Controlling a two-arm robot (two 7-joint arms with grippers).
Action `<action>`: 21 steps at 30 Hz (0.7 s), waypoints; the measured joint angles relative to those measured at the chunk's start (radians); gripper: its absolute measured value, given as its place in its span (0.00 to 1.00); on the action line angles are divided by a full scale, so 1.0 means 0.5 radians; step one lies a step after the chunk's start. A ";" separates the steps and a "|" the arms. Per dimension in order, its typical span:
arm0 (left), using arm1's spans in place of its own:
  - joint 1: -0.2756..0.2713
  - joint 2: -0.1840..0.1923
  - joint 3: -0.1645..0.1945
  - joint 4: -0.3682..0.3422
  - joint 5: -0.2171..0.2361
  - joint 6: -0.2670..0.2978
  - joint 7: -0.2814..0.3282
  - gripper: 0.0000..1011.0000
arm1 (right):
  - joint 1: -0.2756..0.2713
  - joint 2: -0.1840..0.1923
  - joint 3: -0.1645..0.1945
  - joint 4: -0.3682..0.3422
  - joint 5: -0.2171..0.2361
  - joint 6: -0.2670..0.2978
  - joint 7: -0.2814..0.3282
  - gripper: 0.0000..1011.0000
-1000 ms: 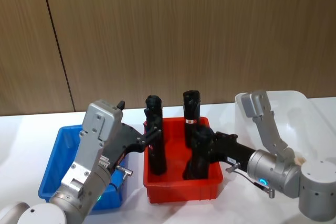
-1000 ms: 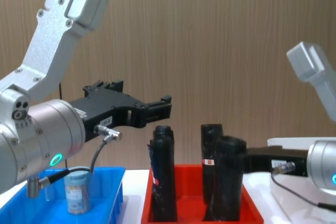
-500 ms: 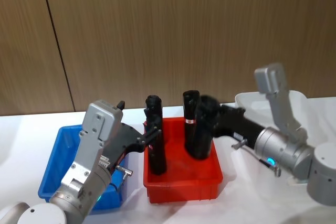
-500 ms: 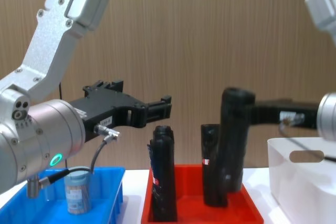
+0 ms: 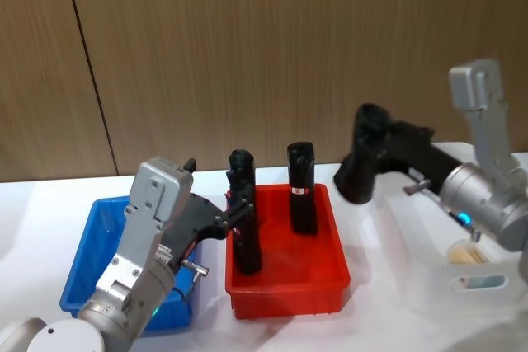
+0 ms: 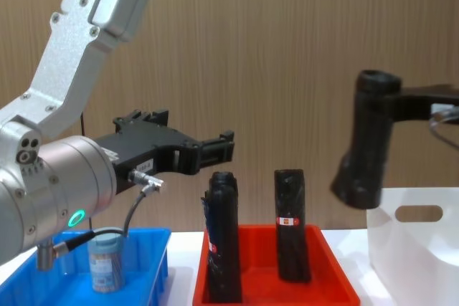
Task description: Pick the cotton swabs from the blue box and place them into the white box.
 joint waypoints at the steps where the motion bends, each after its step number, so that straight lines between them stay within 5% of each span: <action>1: 0.000 0.000 0.000 0.000 0.000 0.000 0.000 0.99 | 0.002 0.005 0.007 0.002 -0.004 -0.002 -0.007 0.35; 21: 0.000 0.000 0.000 0.000 0.000 0.000 0.000 0.99 | 0.088 0.138 0.165 0.251 -0.085 -0.054 -0.139 0.35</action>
